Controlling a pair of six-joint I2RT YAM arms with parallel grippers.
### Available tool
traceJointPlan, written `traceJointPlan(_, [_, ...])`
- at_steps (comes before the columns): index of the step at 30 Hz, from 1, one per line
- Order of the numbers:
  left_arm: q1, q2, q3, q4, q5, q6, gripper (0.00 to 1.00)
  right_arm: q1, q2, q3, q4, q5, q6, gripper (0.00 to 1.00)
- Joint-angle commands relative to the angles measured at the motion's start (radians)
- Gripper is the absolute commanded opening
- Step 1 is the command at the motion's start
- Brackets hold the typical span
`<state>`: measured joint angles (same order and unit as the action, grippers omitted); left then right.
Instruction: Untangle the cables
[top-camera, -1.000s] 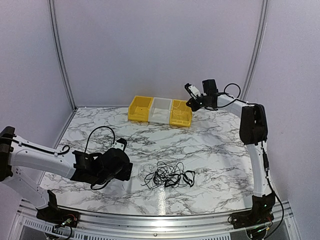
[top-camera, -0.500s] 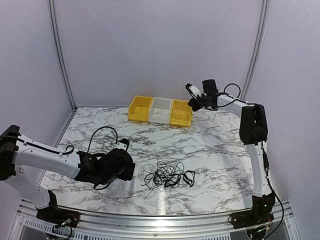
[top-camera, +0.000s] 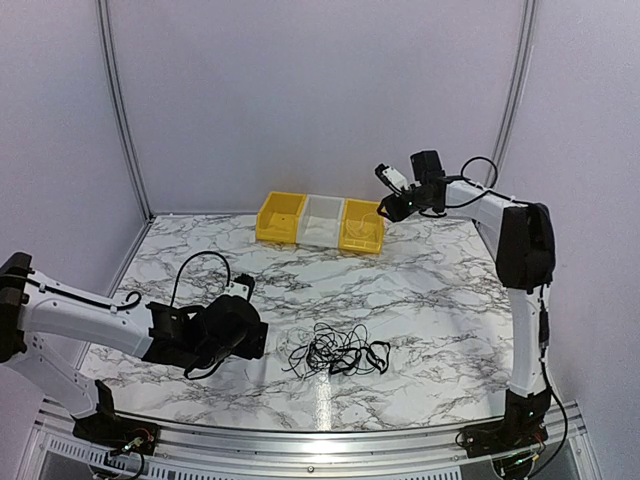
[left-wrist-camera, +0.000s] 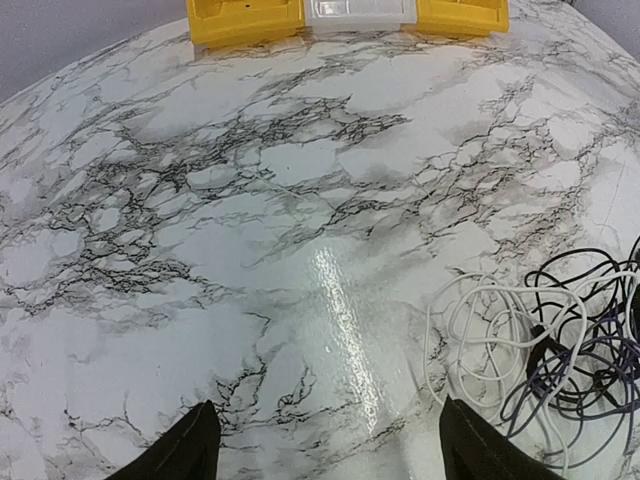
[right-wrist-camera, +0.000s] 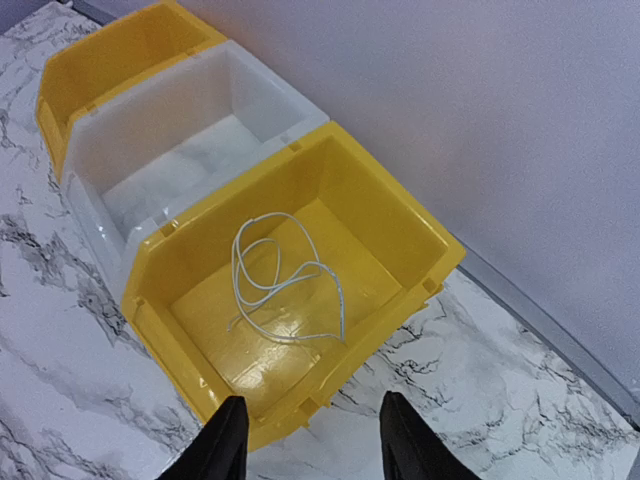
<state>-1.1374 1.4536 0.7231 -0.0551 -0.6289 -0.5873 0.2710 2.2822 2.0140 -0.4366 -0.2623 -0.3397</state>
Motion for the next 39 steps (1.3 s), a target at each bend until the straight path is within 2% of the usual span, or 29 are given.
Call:
traceJointPlan(1, [-0.005, -0.05, -0.01, 0.038, -0.006, 0.002, 0.78, 0.005, -0.209, -0.117, -0.011, -0.015, -0.028, 0.49])
traceJointPlan(5, [-0.005, -0.061, -0.013, 0.089, 0.023, 0.011, 0.78, 0.006, -0.336, -0.259, -0.02, -0.066, -0.059, 0.48])
traceJointPlan(10, [-0.012, -0.062, -0.013, 0.194, 0.129, 0.106, 0.78, 0.028, -0.552, -0.52, -0.06, -0.351, -0.13, 0.45])
traceJointPlan(12, [-0.017, -0.072, -0.031, 0.259, 0.182, 0.136, 0.78, 0.06, -0.642, -0.653, -0.061, -0.429, -0.178, 0.43])
traceJointPlan(16, [-0.019, -0.05, -0.013, 0.293, 0.214, 0.131, 0.8, 0.187, -0.781, -0.925, -0.03, -0.449, -0.26, 0.46])
traceJointPlan(17, [-0.019, -0.041, -0.006, 0.294, 0.212, 0.119, 0.82, 0.216, -0.8, -0.977, -0.013, -0.442, -0.266, 0.48])
traceJointPlan(19, [-0.021, -0.02, 0.001, 0.293, 0.156, 0.085, 0.98, 0.253, -0.813, -1.048, 0.037, -0.445, -0.244, 0.54])
traceJointPlan(21, [-0.023, -0.016, -0.026, 0.303, 0.063, 0.018, 0.99, 0.272, -0.795, -1.054, 0.037, -0.477, -0.238, 0.55])
traceJointPlan(24, [-0.022, -0.009, -0.068, 0.349, 0.09, 0.043, 0.98, 0.312, -0.752, -1.008, -0.01, -0.484, -0.252, 0.55])
traceJointPlan(29, [-0.009, -0.017, -0.118, 0.364, 0.359, 0.138, 0.72, 0.391, -0.705, -0.957, -0.003, -0.41, -0.272, 0.44])
traceJointPlan(31, [0.012, -0.029, -0.131, 0.355, 0.415, 0.102, 0.68, 0.41, -0.674, -0.922, -0.007, -0.389, -0.287, 0.4])
traceJointPlan(36, [0.096, -0.035, -0.171, 0.338, 0.376, -0.086, 0.61, 0.475, -0.538, -0.784, 0.007, -0.35, -0.312, 0.33])
traceJointPlan(39, [0.136, 0.013, -0.145, 0.347, 0.423, -0.083, 0.59, 0.508, -0.432, -0.676, -0.011, -0.354, -0.295, 0.3])
